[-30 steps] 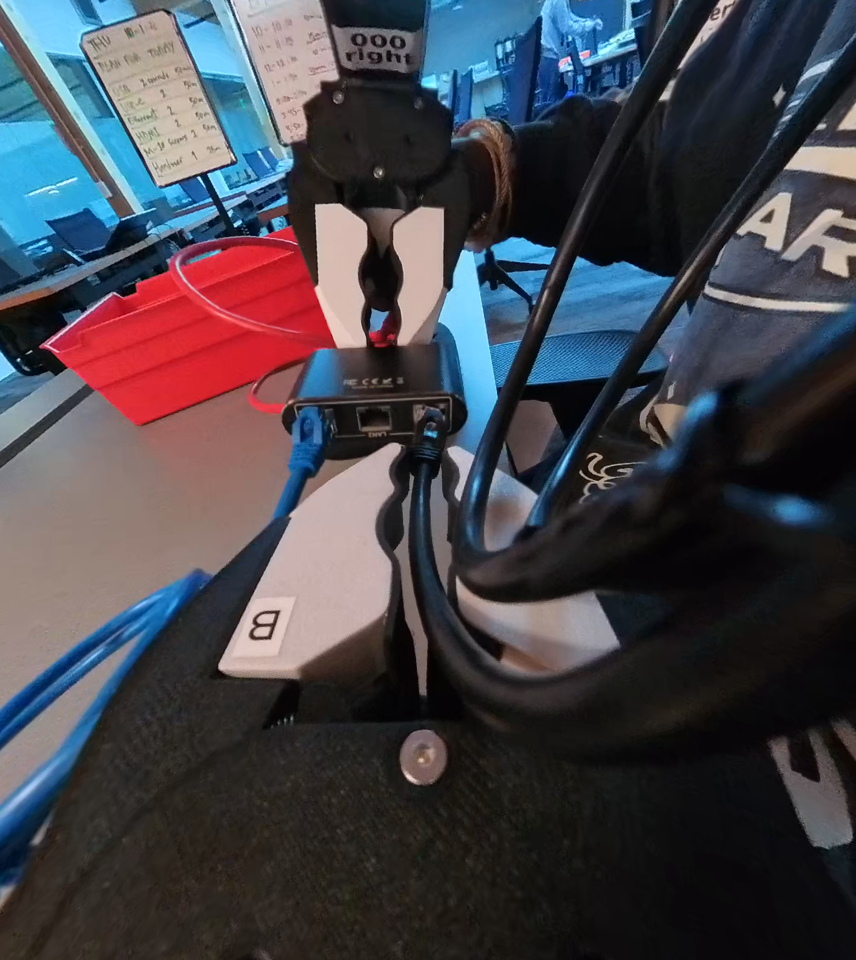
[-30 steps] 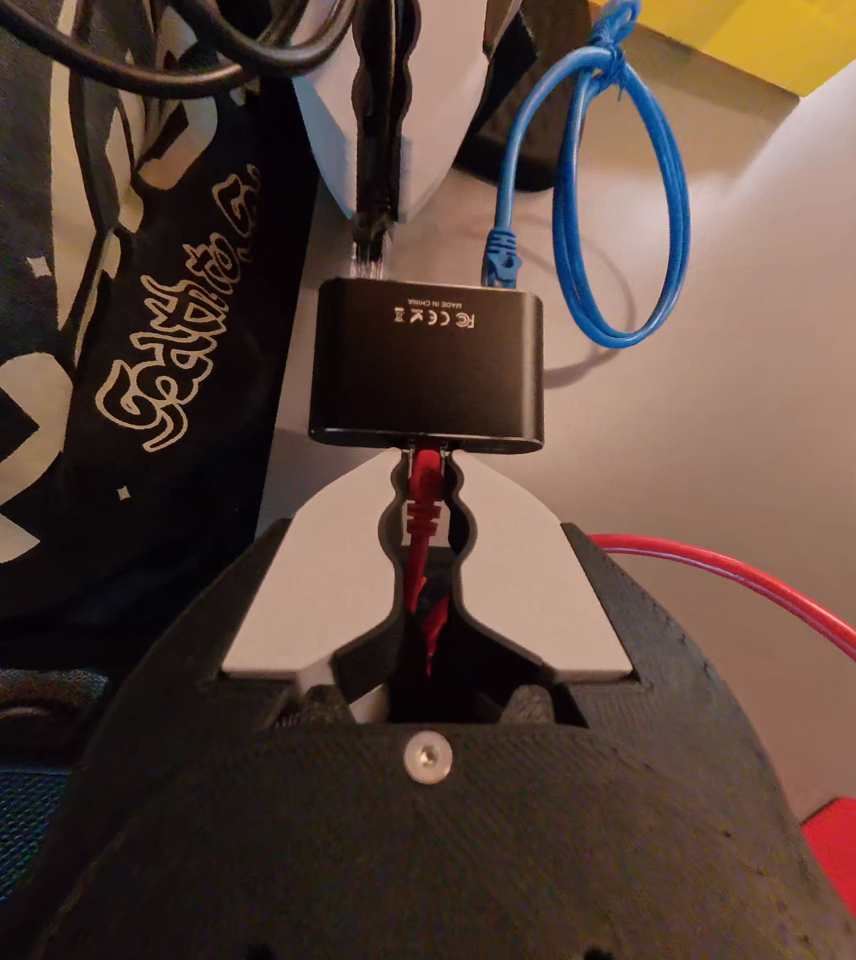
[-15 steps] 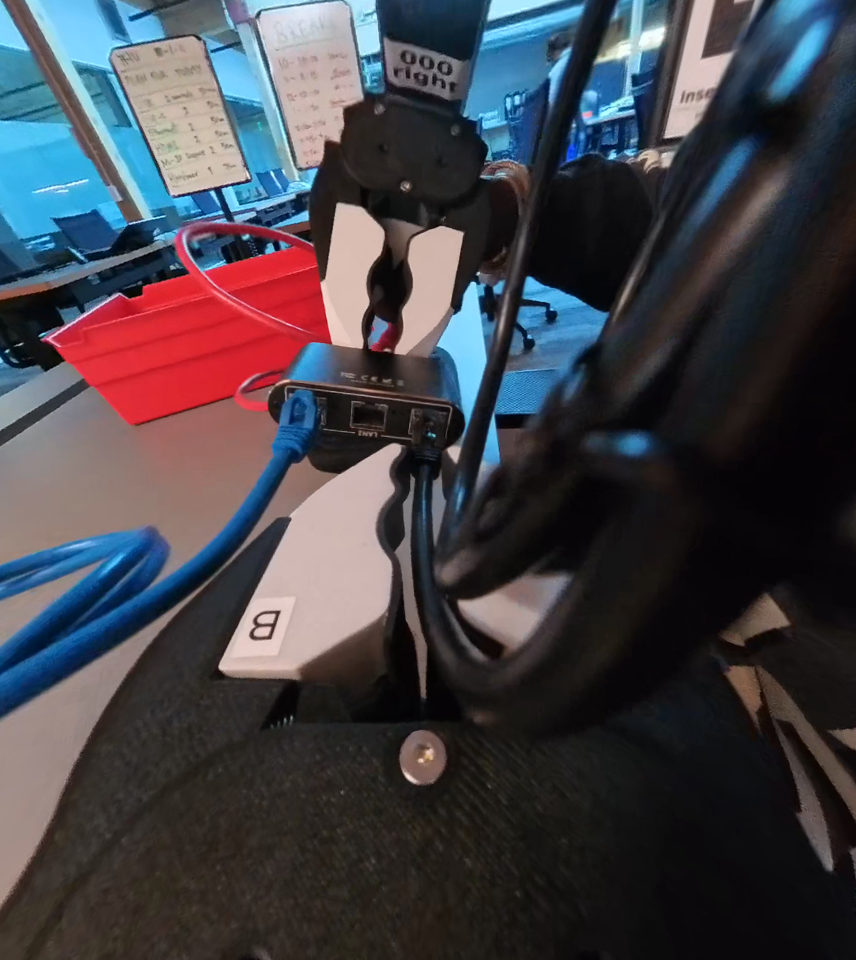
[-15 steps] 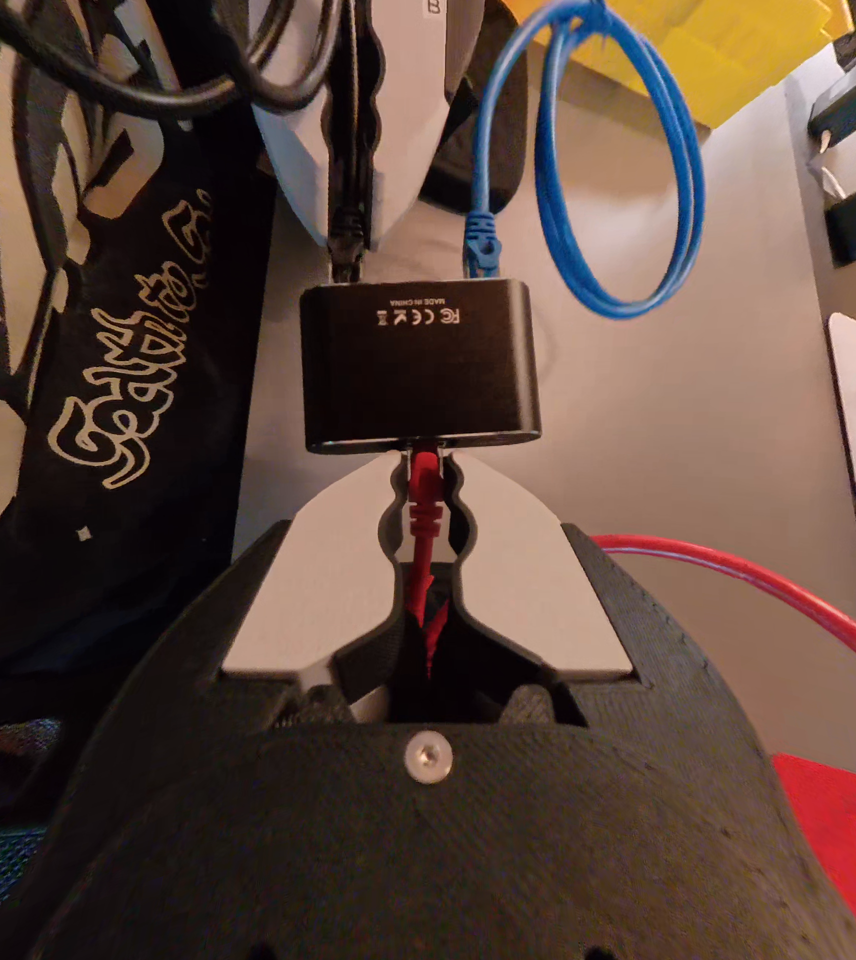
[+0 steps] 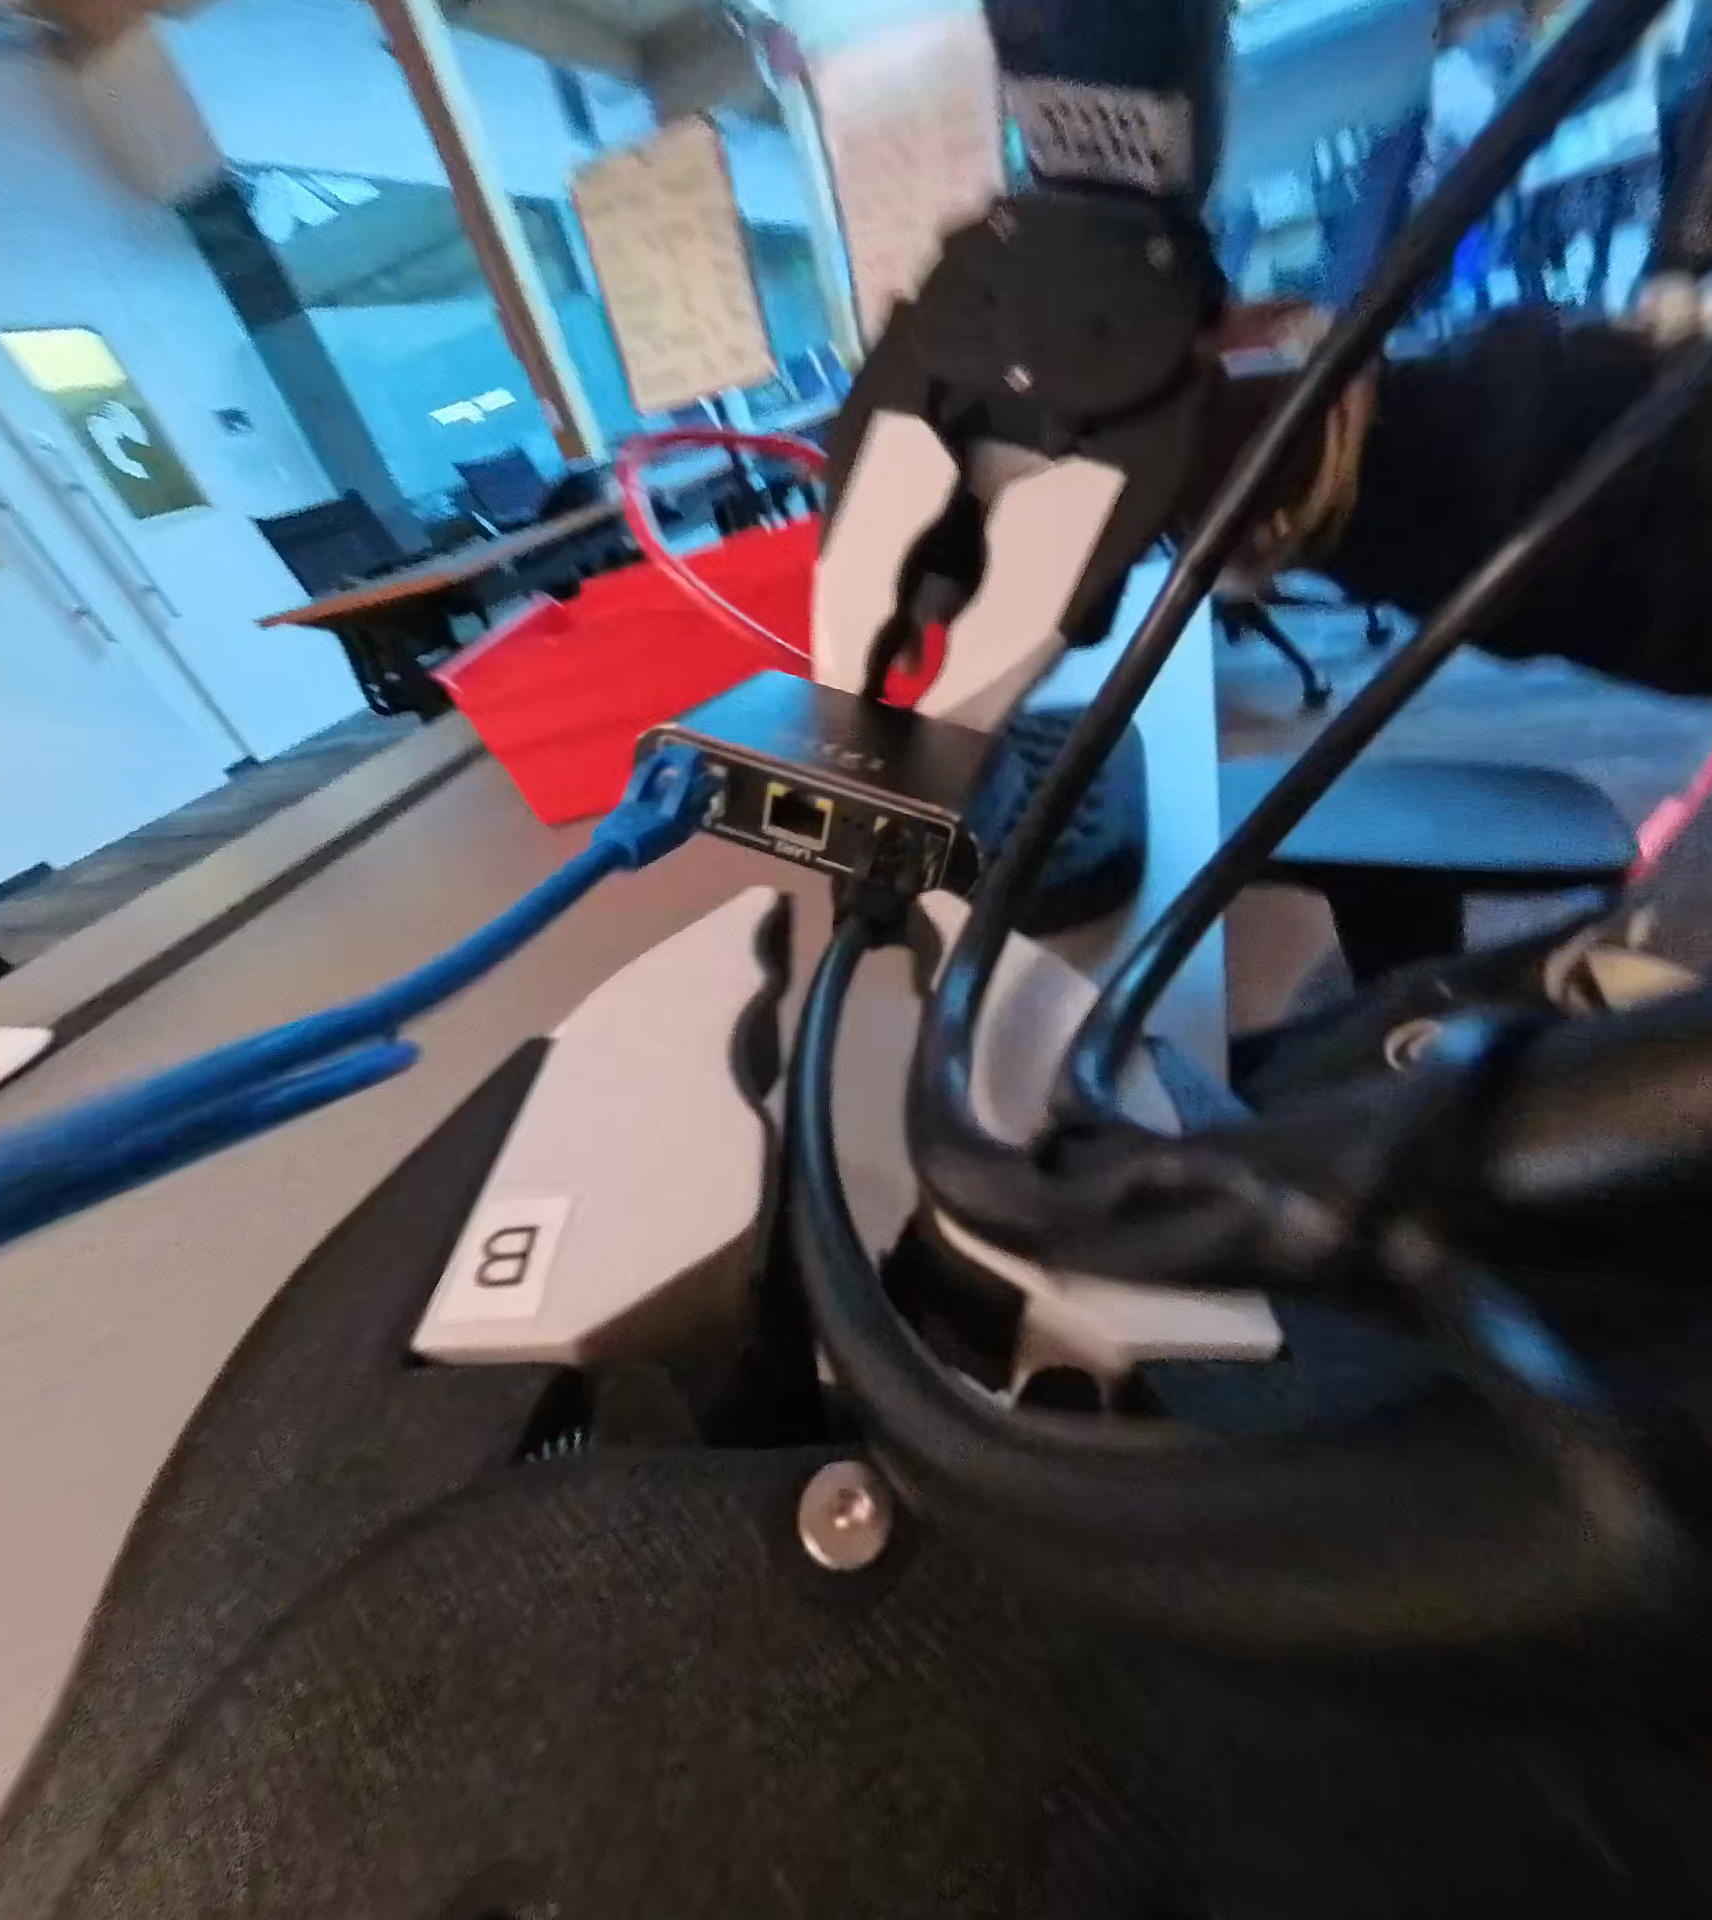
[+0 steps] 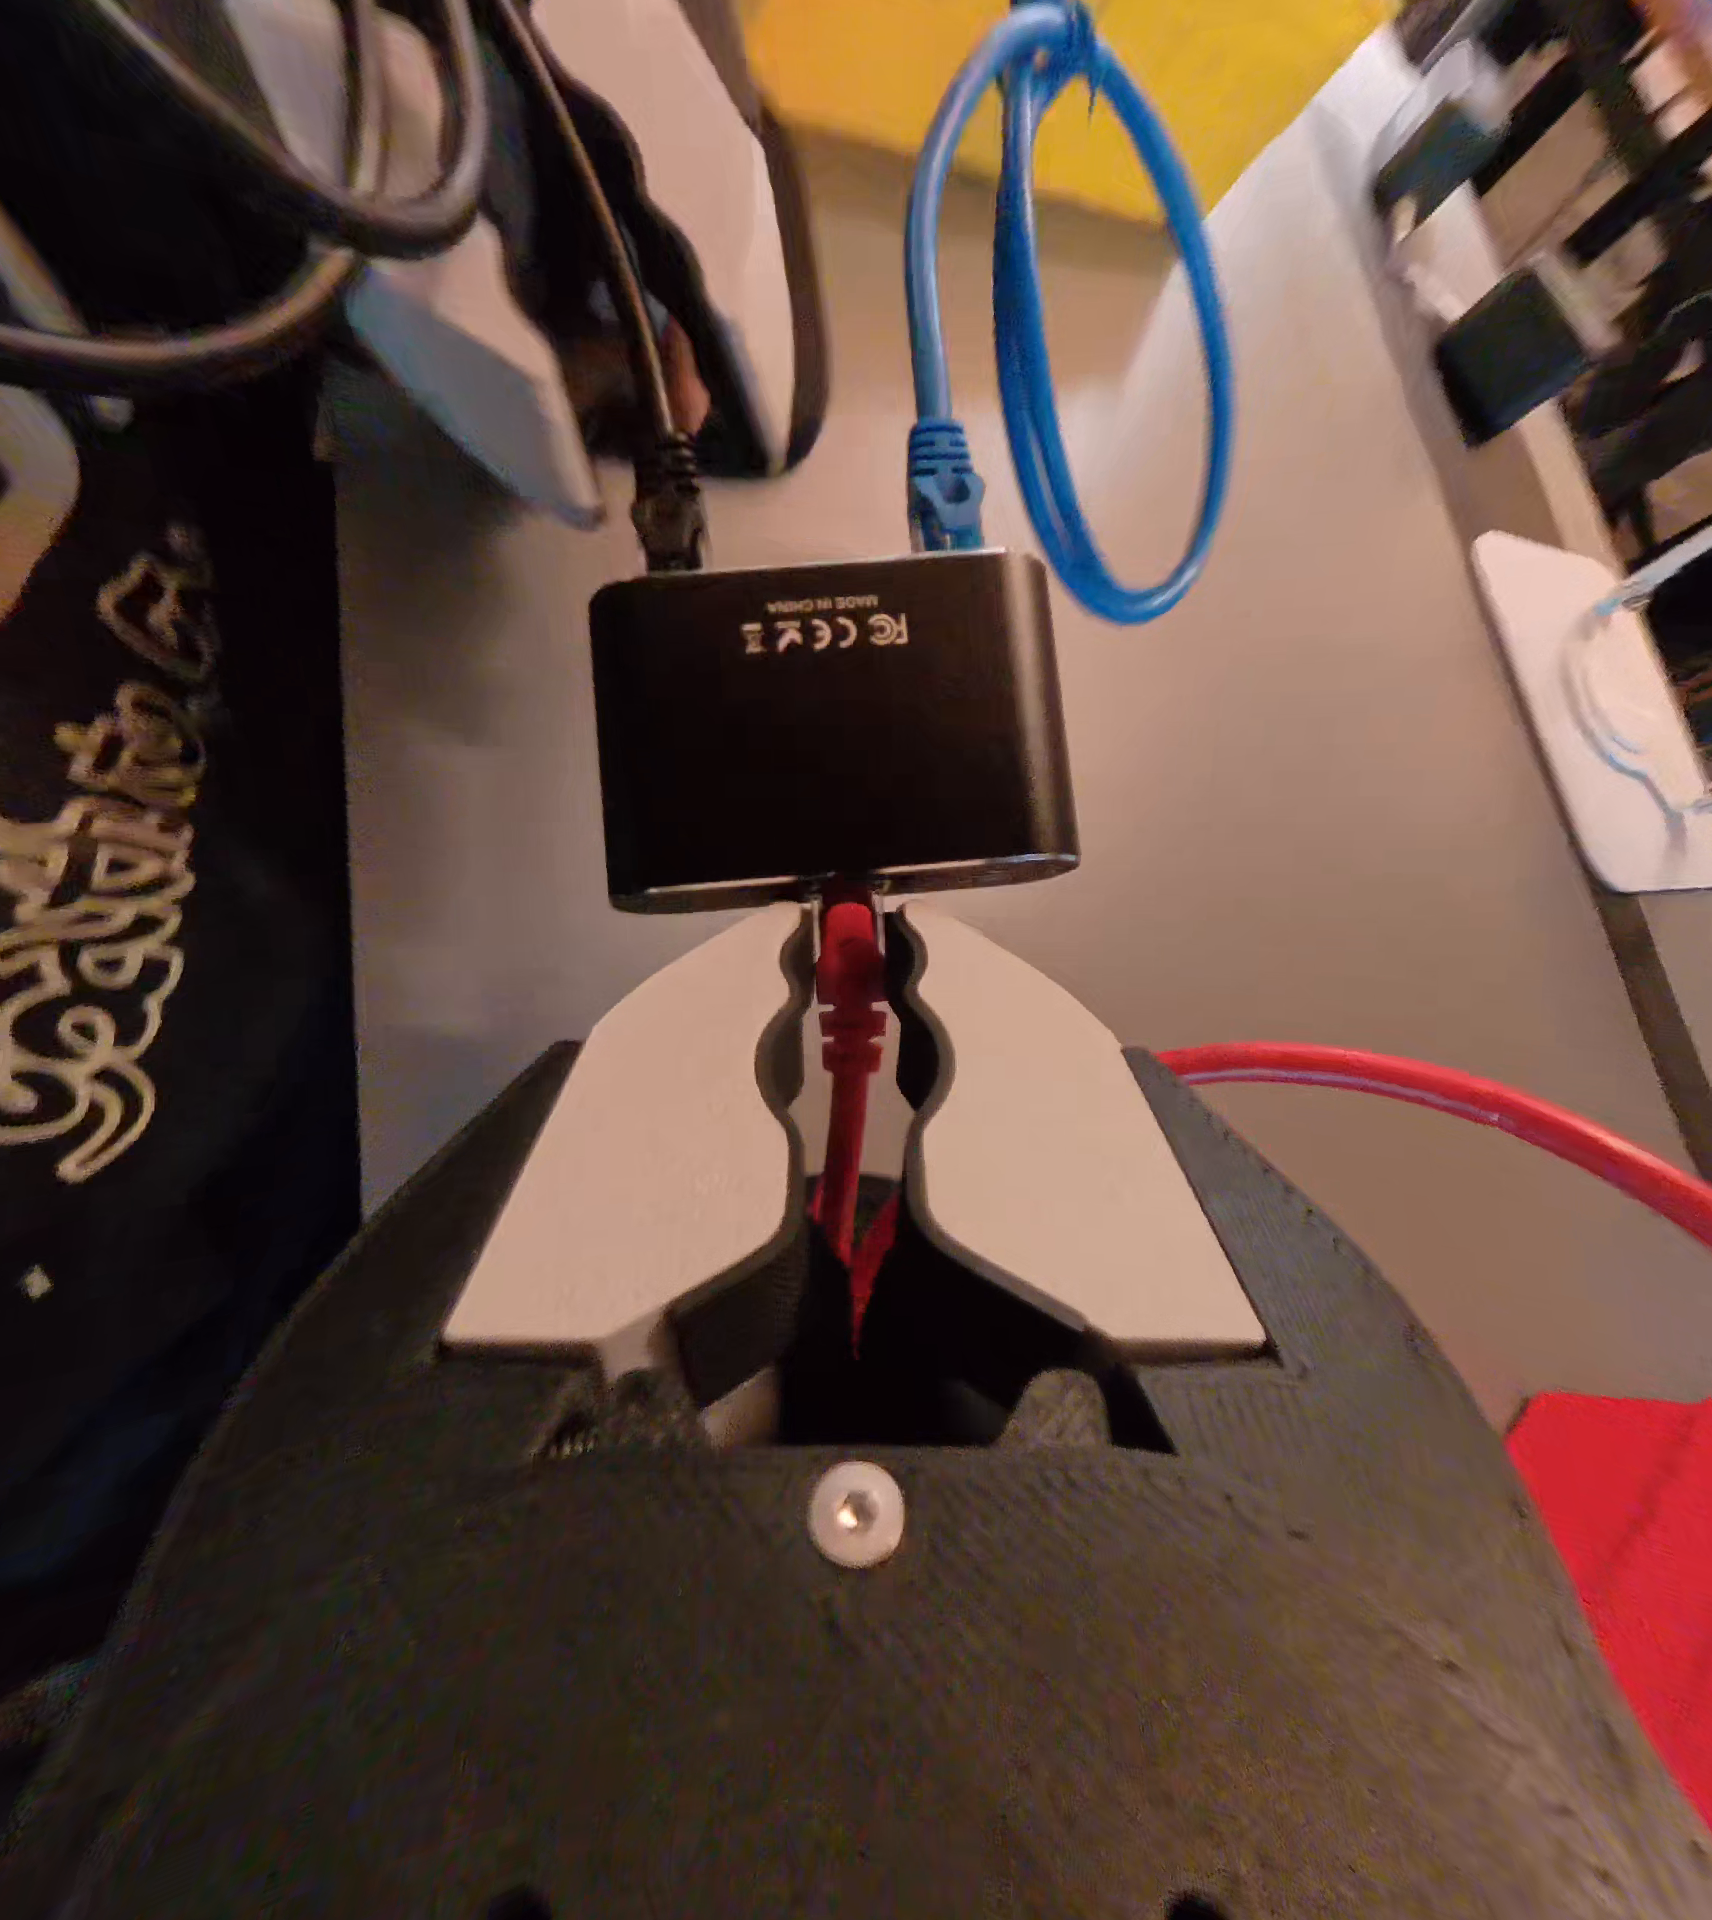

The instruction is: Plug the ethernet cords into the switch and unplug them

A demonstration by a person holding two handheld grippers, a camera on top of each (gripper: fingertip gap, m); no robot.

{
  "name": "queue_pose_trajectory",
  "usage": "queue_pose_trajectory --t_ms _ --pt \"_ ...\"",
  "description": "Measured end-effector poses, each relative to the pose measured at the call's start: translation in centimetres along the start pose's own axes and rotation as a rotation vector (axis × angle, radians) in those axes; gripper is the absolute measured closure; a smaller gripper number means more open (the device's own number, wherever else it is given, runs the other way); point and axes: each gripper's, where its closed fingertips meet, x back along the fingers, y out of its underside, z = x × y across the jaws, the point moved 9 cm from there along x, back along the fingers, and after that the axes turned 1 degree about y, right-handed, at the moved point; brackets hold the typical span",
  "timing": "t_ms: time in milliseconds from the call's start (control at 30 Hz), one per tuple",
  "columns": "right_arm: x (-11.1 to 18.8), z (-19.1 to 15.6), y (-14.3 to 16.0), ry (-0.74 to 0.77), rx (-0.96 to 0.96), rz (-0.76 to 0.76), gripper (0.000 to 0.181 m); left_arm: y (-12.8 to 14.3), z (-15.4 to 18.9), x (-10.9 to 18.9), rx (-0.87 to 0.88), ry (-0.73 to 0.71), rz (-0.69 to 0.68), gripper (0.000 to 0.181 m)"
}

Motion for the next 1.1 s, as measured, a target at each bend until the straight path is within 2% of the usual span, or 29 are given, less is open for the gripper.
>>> queue_pose_trajectory --t_ms 67,200,267,333,500,633,767,1000,1100 --pt "0.6 1.4 -0.9 0.065 -0.018 0.069 0.17 -0.5 -1.4 1.2 0.087 -0.046 0.119 0.14" --pt "3.3 5.4 -2.5 0.263 -0.02 0.187 0.17 -0.4 -3.9 4.1 0.234 -0.204 0.393 0.139" --pt "5.3 7.6 -3.0 0.369 -0.024 0.236 0.17 -0.1 -4.7 5.0 0.302 -0.249 0.487 0.14" --pt "7.7 9.5 -3.1 0.468 -0.028 0.263 0.169 0.0 -5.0 5.3 0.337 -0.23 0.525 0.14" --pt "13.0 12.8 -1.9 0.592 -0.075 0.315 0.17 0.1 -5.1 5.1 0.343 -0.23 0.522 0.141" --pt "15.6 14.2 0.3 0.618 -0.119 0.312 0.17 0.2 -5.1 4.9 0.347 -0.232 0.516 0.142" --pt "16.7 15.0 3.6 0.656 -0.154 0.333 0.17 0.3 -5.3 5.0 0.363 -0.235 0.52 0.143" --pt "16.2 15.8 11.2 0.696 -0.232 0.5 0.169 0.3 -5.3 4.9 0.37 -0.238 0.514 0.144" --pt "15.6 16.0 14.4 0.748 -0.294 0.505 0.17 0.3 -5.4 4.9 0.375 -0.239 0.511 0.144"
